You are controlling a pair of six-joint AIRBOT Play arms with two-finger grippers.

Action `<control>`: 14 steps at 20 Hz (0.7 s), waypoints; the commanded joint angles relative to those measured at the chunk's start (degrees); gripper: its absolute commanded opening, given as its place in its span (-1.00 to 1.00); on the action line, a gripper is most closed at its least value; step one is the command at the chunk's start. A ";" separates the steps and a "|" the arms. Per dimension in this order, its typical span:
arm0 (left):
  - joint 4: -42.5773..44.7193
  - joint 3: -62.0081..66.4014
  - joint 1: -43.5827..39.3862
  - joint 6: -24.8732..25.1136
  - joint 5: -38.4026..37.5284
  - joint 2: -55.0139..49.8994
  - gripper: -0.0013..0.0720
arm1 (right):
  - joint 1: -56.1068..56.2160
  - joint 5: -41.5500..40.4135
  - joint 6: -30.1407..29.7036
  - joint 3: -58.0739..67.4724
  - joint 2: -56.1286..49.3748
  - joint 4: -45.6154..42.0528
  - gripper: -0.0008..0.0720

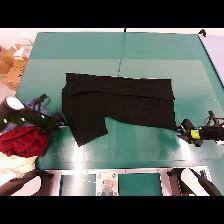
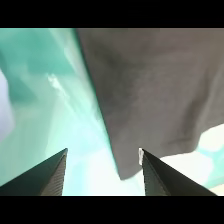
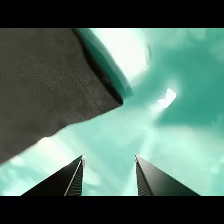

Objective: Fold the shirts.

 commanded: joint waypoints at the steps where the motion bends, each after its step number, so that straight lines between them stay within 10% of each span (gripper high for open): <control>1: -8.63 -9.94 -3.85 3.17 15.72 2.25 0.44 | -0.15 -9.79 -0.48 -7.13 1.07 7.50 0.07; 9: -14.99 -10.08 -11.39 2.64 24.81 -3.45 0.40 | 10.58 -28.15 -2.49 -9.40 -4.81 24.55 0.02; 11: -14.71 -7.69 -11.21 4.94 23.26 -3.45 -0.66 | 11.28 -28.33 -3.61 -7.80 -4.79 24.55 -0.38; 12: -14.29 -5.92 -11.21 5.79 21.42 -3.45 -0.91 | 11.23 -28.06 -5.46 -6.91 -4.76 24.55 -0.77; 14: -10.93 -1.95 -11.21 5.62 16.15 -3.41 -0.91 | 10.95 -25.49 -7.28 -4.74 -4.74 23.54 -0.94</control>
